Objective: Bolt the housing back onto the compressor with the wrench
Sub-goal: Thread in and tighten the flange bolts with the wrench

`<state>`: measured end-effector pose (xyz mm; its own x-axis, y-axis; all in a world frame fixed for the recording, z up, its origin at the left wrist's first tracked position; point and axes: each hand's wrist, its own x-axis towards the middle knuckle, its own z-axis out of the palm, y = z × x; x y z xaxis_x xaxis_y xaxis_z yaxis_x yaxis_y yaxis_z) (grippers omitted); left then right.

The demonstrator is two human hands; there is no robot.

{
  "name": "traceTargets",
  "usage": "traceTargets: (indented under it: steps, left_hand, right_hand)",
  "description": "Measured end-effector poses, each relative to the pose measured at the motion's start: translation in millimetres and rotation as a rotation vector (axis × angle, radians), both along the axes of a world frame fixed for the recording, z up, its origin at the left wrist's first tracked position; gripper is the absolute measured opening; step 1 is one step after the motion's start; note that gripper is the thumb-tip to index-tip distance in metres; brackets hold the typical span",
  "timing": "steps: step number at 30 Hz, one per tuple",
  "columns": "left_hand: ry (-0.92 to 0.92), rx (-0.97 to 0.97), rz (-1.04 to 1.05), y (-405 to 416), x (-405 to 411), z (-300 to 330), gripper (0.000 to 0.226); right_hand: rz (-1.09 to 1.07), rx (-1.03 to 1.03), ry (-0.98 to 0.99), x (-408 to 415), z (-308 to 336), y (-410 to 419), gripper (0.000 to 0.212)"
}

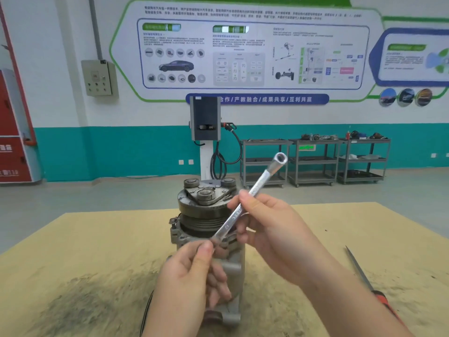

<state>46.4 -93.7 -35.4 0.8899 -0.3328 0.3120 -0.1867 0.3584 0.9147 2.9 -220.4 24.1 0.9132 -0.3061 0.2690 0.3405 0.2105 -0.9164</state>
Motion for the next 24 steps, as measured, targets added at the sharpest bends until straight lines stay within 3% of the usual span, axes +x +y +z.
traceTargets:
  steps: [7, 10, 16, 21, 23, 24]
  left_hand:
    - [0.058, -0.067, 0.009, -2, -3, -5, 0.038]
    - [0.079, -0.1, -0.016, -3, -4, -6, 0.049]
    - [0.083, -0.206, -0.044, -3, -6, -10, 0.041]
    - [-0.172, 0.0, 0.344, -5, -6, -25, 0.022]
    - [-0.292, 0.129, 0.538, -9, -6, -33, 0.015]
    - [-0.361, 0.2, 0.602, -12, -6, -37, 0.027]
  right_hand:
    - [0.05, -0.068, 0.046, -6, -6, -5, 0.022]
    - [0.068, 0.013, 0.044, -4, -5, -9, 0.022]
    - [0.099, 0.116, 0.056, 0, -8, -20, 0.02]
    - [-0.039, 0.096, 0.033, 1, -4, -26, 0.007]
    - [-0.198, 0.09, 0.0, 2, -3, -33, 0.018]
    - [-0.252, 0.09, -0.032, 2, -2, -36, 0.022]
